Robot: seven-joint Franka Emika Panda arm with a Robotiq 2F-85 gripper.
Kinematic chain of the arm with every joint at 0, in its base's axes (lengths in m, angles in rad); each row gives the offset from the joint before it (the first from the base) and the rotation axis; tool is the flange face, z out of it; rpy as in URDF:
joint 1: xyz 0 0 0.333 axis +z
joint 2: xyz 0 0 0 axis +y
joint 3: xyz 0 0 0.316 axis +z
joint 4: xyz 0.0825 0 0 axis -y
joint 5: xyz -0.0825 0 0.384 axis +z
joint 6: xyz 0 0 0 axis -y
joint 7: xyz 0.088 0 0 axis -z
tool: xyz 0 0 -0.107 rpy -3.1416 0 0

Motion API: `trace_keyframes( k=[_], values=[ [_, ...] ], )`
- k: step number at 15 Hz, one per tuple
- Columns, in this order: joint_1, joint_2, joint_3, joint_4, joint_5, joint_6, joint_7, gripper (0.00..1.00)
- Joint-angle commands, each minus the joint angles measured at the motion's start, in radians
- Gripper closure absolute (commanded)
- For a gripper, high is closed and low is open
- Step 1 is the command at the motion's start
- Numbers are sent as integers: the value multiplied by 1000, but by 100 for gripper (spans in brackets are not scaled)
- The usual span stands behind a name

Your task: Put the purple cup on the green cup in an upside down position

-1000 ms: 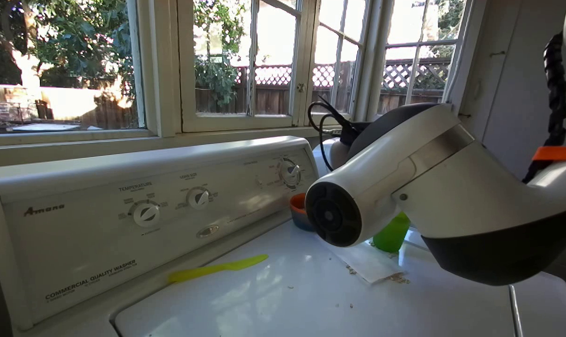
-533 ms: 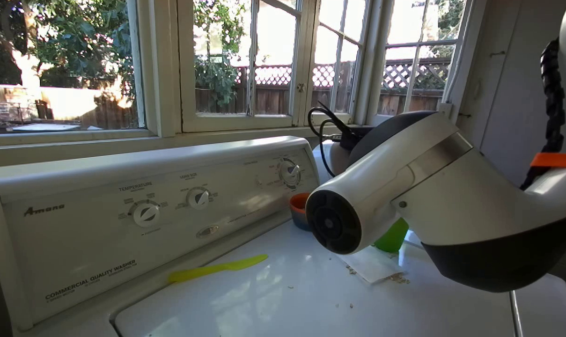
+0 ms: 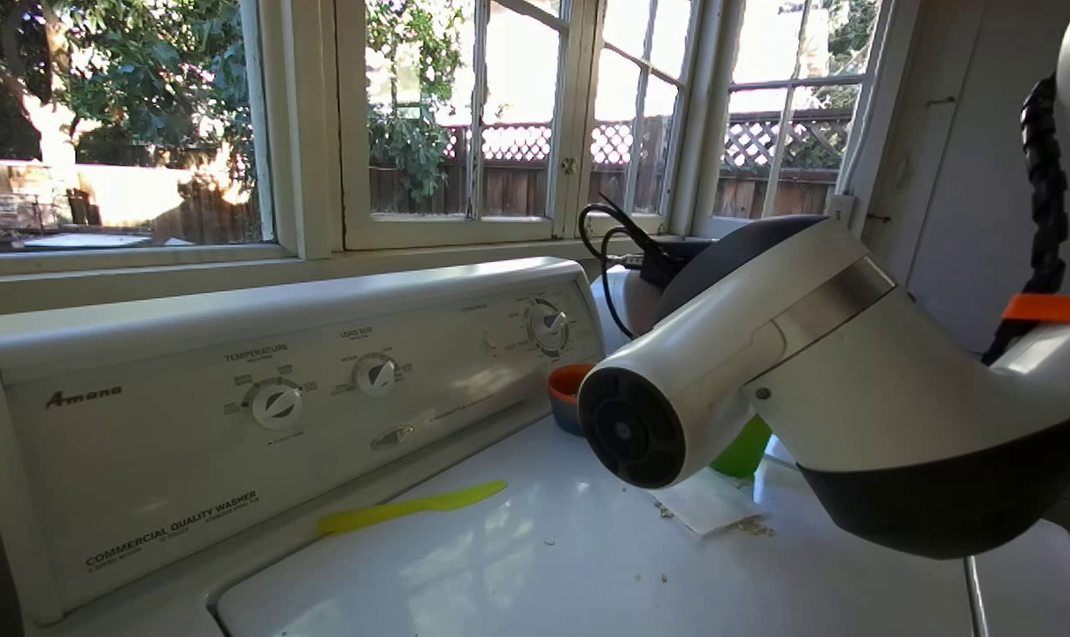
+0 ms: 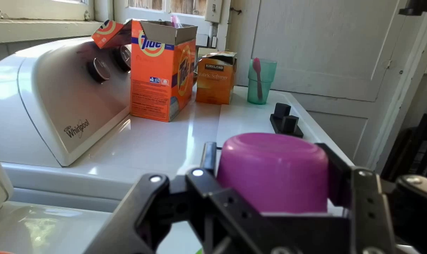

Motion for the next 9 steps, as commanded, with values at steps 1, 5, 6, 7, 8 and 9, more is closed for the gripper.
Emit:
trace_keyframes(
  k=[1,5,6,7,8,9],
  values=[
    [6,20,6,2,-36,-22,6,56],
    [9,29,6,2,-50,-19,7,56],
    [10,31,6,2,-53,-18,8,56],
    [11,33,6,2,-56,-18,9,56],
    [11,34,5,1,-60,-18,9,56],
    [12,34,5,0,-67,-16,7,56]
  ],
)
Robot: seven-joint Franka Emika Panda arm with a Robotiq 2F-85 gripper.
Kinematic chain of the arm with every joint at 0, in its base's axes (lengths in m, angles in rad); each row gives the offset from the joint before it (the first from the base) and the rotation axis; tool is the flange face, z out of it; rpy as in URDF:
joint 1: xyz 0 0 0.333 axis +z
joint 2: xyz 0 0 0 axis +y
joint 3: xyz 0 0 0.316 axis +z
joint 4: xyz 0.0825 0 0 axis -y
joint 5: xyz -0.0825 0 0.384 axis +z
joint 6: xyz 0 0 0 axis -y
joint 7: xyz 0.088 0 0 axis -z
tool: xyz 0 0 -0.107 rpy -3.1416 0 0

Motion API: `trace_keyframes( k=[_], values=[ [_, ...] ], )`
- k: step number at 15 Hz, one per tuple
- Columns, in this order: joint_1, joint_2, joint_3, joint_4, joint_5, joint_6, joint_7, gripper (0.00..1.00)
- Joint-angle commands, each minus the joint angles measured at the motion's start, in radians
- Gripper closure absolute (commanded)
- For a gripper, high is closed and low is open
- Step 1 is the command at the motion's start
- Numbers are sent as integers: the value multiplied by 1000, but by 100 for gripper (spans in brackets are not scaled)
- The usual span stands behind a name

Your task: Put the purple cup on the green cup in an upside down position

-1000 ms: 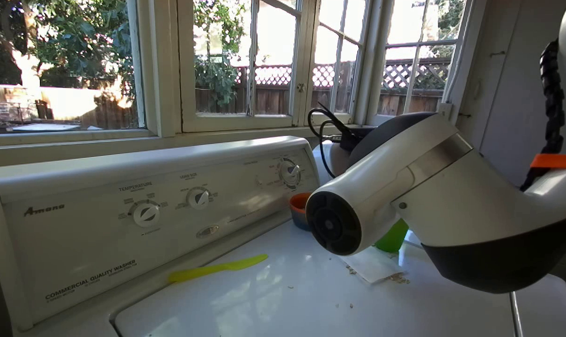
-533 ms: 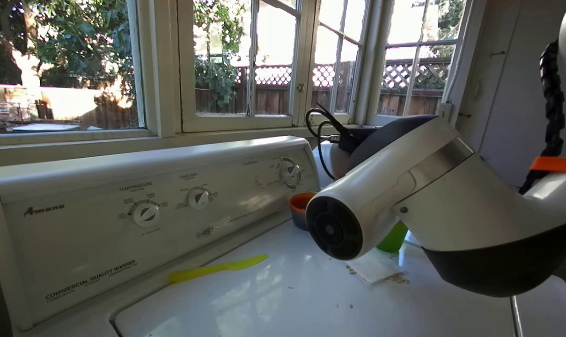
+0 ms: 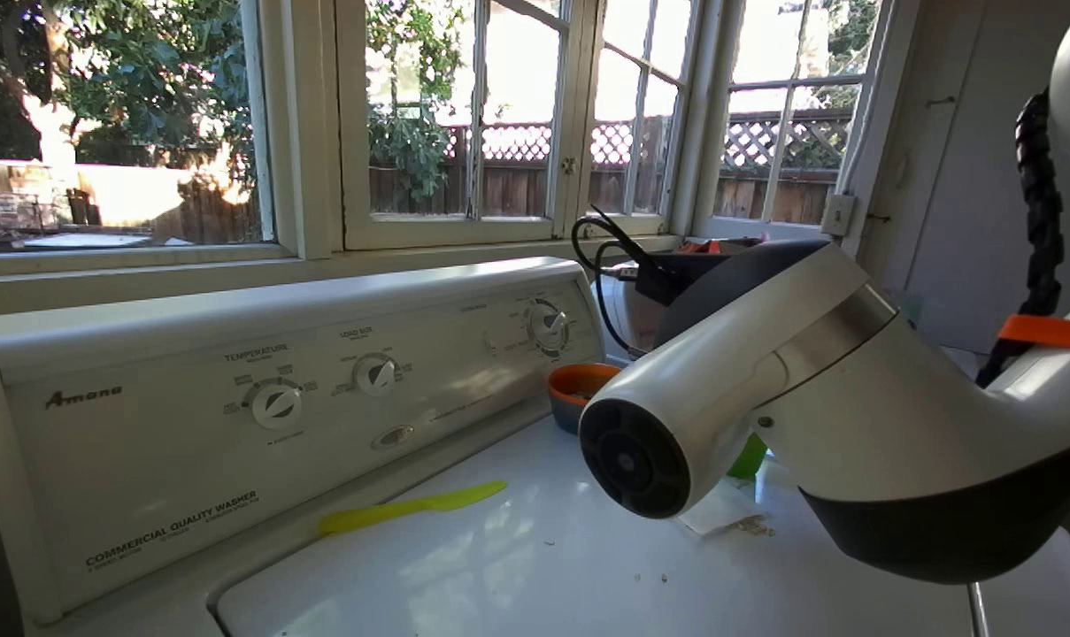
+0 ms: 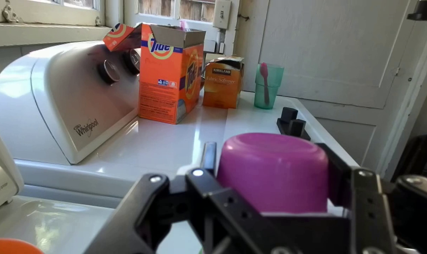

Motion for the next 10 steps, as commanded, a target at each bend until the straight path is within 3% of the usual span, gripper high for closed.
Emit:
trace_keyframes(
  k=[1,10],
  values=[
    [6,15,5,-1,-38,-16,6,56],
    [15,18,0,-11,-75,-17,9,56]
  ],
)
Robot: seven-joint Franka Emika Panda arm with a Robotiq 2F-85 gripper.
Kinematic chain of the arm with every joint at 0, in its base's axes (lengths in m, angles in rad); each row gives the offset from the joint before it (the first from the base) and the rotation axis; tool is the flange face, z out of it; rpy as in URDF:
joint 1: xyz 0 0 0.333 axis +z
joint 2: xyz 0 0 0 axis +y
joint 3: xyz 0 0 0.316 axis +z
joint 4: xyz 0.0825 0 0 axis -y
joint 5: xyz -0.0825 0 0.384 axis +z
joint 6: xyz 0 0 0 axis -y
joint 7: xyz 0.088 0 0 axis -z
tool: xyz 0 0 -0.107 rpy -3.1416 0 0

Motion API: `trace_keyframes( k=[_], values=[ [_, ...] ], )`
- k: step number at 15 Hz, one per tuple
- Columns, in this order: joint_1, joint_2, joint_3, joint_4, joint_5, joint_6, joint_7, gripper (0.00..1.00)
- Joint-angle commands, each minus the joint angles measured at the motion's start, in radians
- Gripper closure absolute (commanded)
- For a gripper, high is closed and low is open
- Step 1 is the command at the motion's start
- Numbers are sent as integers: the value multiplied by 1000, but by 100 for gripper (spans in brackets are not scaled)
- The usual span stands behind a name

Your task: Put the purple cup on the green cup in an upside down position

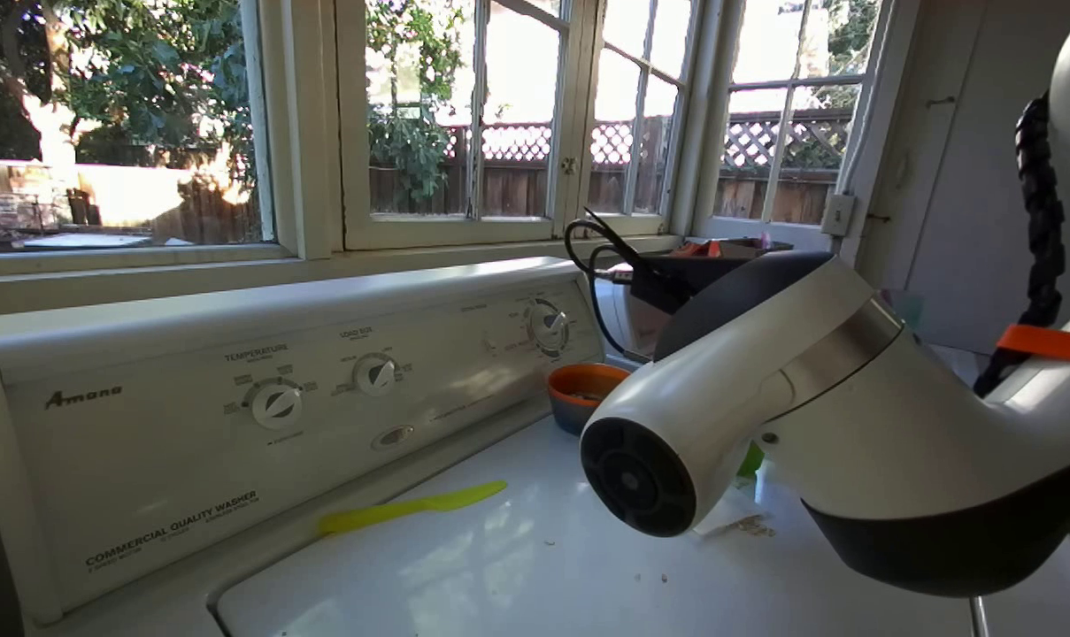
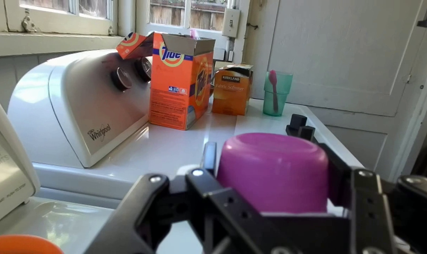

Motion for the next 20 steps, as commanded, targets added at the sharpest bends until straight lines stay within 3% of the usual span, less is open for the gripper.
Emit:
trace_keyframes(
  k=[1,20],
  values=[
    [8,10,0,-11,-41,-17,9,56],
    [8,-11,-14,-34,-84,-32,54,56]
  ],
)
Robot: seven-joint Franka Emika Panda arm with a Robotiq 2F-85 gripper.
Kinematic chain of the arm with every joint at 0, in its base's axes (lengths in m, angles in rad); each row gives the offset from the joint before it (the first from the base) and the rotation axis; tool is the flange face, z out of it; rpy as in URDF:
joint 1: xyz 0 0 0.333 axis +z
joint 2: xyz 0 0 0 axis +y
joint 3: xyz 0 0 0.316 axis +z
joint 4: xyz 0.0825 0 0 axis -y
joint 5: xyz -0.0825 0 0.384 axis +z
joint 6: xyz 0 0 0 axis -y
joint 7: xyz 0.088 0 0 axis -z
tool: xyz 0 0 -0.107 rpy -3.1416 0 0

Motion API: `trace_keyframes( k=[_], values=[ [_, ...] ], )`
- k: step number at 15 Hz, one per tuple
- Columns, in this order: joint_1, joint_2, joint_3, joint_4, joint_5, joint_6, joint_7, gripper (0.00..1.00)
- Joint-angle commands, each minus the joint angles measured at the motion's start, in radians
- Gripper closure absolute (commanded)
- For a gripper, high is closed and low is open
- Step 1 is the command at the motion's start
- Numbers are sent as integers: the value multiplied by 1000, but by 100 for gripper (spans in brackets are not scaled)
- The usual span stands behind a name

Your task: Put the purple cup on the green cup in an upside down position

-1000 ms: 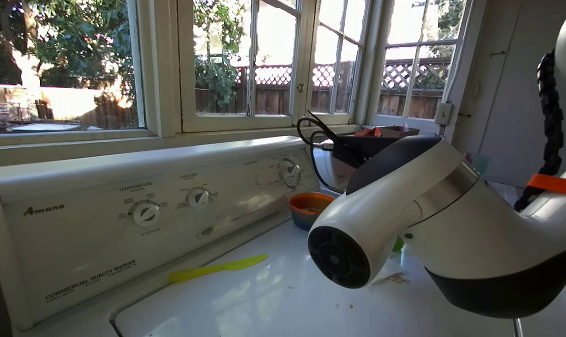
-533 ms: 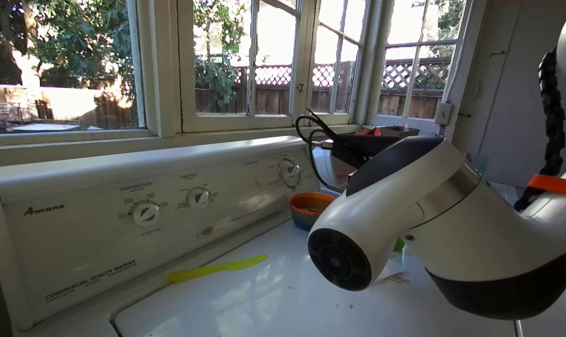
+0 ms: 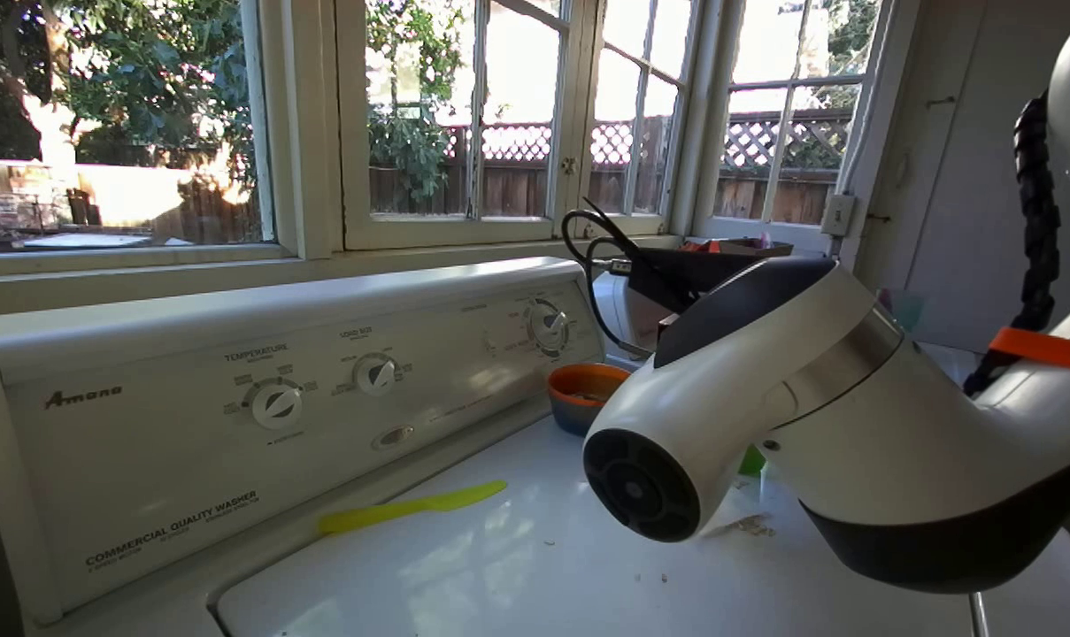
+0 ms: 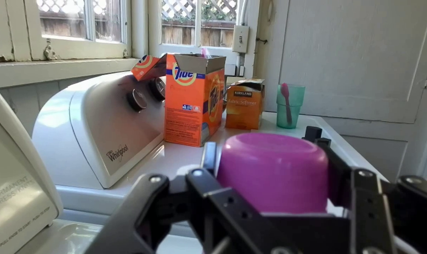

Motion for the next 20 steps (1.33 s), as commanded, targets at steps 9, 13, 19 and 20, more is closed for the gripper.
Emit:
trace_keyframes(
  k=[9,13,19,20],
  values=[
    [-6,-23,6,-43,-6,-66,23,56],
    [-8,-24,9,-41,5,-98,21,56],
    [-19,-11,21,-20,34,-129,7,56],
    [-21,-10,23,-18,40,-131,5,56]
  ],
)
